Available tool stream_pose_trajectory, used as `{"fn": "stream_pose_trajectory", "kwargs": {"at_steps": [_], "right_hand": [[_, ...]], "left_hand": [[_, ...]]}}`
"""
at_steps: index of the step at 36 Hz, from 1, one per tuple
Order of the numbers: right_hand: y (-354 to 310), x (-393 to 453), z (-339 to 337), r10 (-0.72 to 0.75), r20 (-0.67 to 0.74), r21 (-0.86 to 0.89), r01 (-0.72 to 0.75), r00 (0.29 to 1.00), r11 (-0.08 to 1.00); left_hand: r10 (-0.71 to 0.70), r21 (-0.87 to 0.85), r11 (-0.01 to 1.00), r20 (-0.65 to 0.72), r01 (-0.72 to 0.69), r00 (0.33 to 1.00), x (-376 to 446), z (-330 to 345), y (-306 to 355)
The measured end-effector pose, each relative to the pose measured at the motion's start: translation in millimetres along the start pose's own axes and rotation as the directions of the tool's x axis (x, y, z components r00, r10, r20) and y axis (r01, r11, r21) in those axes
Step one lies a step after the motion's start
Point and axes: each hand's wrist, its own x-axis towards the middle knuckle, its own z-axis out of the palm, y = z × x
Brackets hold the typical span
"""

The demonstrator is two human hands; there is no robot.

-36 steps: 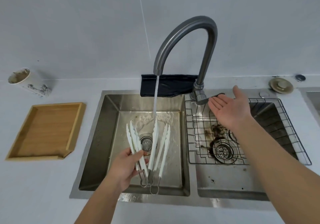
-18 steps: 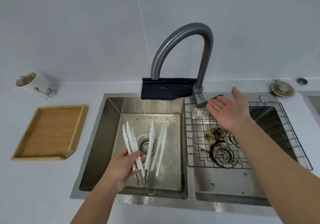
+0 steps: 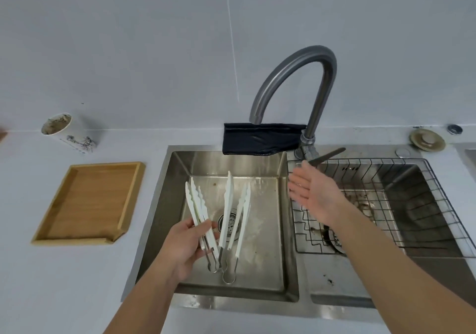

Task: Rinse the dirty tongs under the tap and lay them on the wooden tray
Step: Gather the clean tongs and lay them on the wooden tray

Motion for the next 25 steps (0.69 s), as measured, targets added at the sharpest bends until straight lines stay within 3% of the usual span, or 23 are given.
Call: {"fn": "stream_pose_trajectory", "kwargs": {"at_steps": [5, 9, 18, 25], "right_hand": [[24, -9, 43, 0.103, 0.002, -0.25, -0.099, 0.995, 0.963], [39, -20, 82, 0.16, 0.036, -0.286, -0.143, 0.987, 0.948], [54, -32, 172, 0.176, 0.126, -0.098, -0.164, 0.976, 0.982], [64, -26, 225, 0.117, 0.036, -0.097, -0.113, 0.993, 0.989]], "left_hand": [[0.014, 0.002, 1.0, 0.039, -0.014, 0.999, 6, -19, 11], [0.037, 0.0, 0.999, 0.081, -0.037, 0.996, 12, -35, 20], [0.073, 0.01, 0.997, 0.173, -0.076, 0.982, 29, -78, 33], [0.104, -0.005, 0.995, 0.181, -0.104, 0.978, 48, -120, 42]]}}
